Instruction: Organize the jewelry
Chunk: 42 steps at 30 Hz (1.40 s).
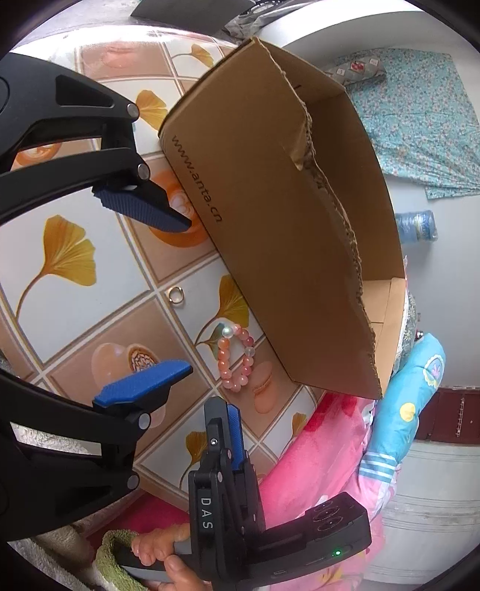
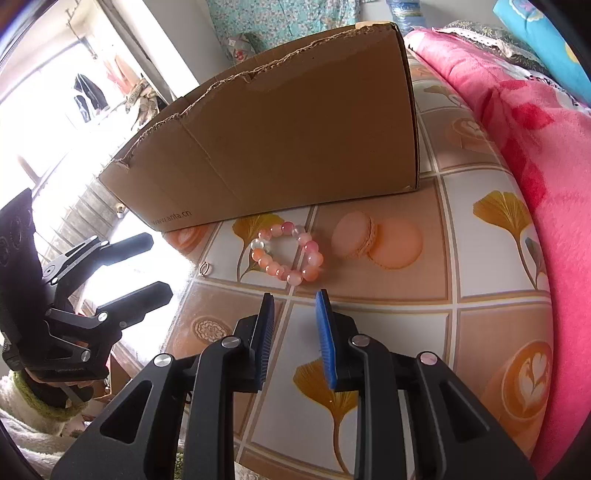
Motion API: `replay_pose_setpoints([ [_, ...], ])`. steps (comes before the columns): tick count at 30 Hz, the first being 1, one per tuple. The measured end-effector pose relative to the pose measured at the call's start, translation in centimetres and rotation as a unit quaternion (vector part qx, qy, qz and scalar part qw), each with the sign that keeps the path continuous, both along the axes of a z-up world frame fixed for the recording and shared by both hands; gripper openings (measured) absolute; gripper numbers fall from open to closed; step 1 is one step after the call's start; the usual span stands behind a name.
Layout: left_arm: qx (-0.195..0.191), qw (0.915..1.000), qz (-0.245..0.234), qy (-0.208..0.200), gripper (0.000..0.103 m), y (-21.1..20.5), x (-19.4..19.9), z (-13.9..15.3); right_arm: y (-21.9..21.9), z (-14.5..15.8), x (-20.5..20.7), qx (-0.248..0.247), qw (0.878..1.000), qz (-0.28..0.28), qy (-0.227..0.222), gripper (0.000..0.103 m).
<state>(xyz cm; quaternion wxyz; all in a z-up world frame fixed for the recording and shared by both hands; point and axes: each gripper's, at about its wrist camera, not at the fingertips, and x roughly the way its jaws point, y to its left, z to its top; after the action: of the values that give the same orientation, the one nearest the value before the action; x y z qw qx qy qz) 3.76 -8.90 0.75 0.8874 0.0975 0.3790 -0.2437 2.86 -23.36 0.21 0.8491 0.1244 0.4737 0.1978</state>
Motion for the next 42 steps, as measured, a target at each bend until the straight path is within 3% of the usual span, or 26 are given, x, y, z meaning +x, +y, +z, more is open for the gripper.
replay_pose_setpoints([
  [6, -0.041, 0.9979, -0.032, 0.039, 0.061, -0.6, 2.1, -0.9, -1.1, -0.2, 0.0, 0.029, 1.0, -0.002, 0.002, 0.024],
  [13, -0.042, 0.9954, -0.045, 0.074, 0.048, -1.1, 3.8, -2.5, -1.7, -0.4, 0.0, 0.041, 0.999, -0.001, 0.001, 0.024],
  [25, -0.106, 0.986, -0.045, 0.121, 0.043, 0.4, 2.8, -2.7, -1.8, -0.5, -0.2, 0.036, 0.999, -0.003, 0.0, 0.024],
  [33, -0.13, 0.9804, -0.044, 0.141, 0.043, 0.4, 0.8, -2.9, -1.2, -0.2, -0.1, 0.029, 1.0, -0.005, 0.0, 0.024],
  [39, -0.104, 0.9872, -0.047, 0.111, 0.043, -0.2, -0.3, -2.0, -1.1, -0.3, -0.1, 0.031, 0.999, -0.006, 0.0, 0.024],
  [42, -0.05, 0.9946, -0.02, 0.089, 0.041, -0.7, 0.4, -2.0, -1.1, -0.3, -0.1, 0.031, 0.999, -0.006, 0.0, 0.024],
])
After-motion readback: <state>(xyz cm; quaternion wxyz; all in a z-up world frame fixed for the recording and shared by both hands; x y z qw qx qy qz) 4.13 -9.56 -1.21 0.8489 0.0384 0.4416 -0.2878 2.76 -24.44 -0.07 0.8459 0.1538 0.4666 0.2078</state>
